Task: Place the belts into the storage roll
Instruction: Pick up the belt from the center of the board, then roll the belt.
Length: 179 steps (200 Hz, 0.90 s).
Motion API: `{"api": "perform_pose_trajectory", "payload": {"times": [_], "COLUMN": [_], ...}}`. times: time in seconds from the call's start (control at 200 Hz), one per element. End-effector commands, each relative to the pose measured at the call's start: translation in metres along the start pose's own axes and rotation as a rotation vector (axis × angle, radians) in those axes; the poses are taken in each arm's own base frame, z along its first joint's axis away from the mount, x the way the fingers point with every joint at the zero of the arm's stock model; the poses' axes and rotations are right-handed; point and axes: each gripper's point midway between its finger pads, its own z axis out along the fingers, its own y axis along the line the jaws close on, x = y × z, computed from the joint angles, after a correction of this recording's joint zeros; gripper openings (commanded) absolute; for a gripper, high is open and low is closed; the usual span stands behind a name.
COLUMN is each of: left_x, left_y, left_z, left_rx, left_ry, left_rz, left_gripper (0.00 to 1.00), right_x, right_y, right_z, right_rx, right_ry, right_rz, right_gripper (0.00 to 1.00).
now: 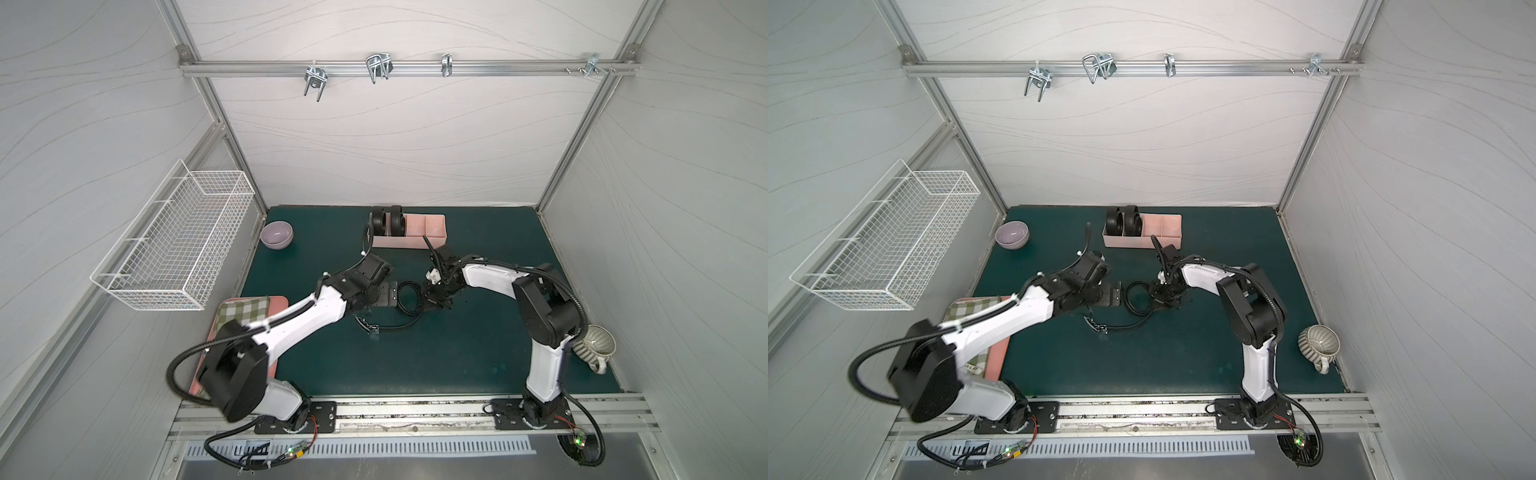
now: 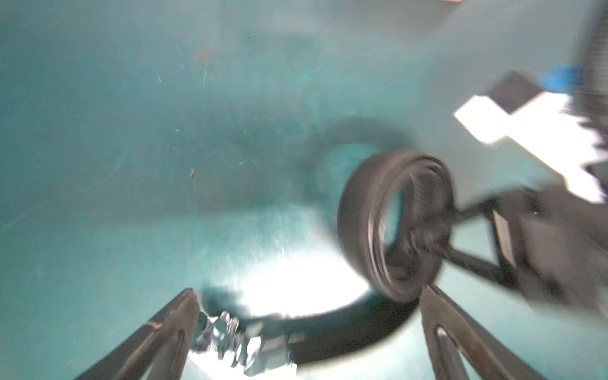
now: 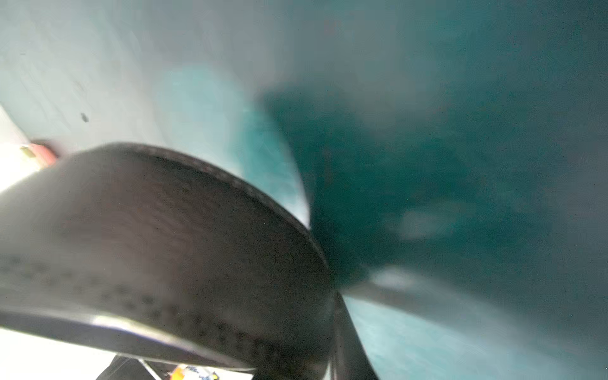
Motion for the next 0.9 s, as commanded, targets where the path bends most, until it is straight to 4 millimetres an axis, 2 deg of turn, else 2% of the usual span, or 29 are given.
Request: {"api": "perform_pose_trajectory", "payload": {"times": [0.0, 0.08, 0.145, 0.34, 0.525, 0.775, 0.845, 0.89], "left_x": [0.028, 0.042, 0.045, 0.026, 0.004, 0.000, 0.001, 0.001], "left_y": [0.000, 0.007, 0.005, -0.018, -0.047, -0.065, -0.067, -0.068], "left_z": [-0.008, -0.008, -0.009, -0.005, 0.009, 0.036, 0.038, 0.036], "left_rx": [-0.001, 0.019, 0.046, 0.082, 0.135, 0.197, 0.248, 0.287], "left_ry": [-0.011, -0.024, -0.034, -0.028, -0.046, -0.069, -0.065, -0.073], "left_rz": [0.059, 0.051, 0.080, 0.230, 0.343, 0.344, 0.299, 0.272], "left_gripper": [0.99, 0.99, 0.99, 0.99, 0.94, 0.79, 0.64, 0.62], "right_x": [0.007, 0.011, 0.012, 0.018, 0.035, 0.050, 0.050, 0.050], "right_y": [-0.002, -0.002, -0.007, -0.015, -0.014, -0.013, -0.015, -0.016], "right_z": [-0.030, -0.044, -0.053, -0.070, -0.051, -0.031, -0.031, -0.031], "right_rx": [0.062, 0.120, 0.221, 0.441, 0.545, 0.477, 0.472, 0.476], "right_ry": [0.012, 0.027, 0.029, 0.038, 0.090, 0.138, 0.122, 0.110], "right_rz": [-0.134, -0.261, -0.374, -0.608, -0.787, -0.780, -0.781, -0.783], "right_gripper": [0.00, 0.00, 0.00, 0.00, 0.00, 0.00, 0.00, 0.00]}}
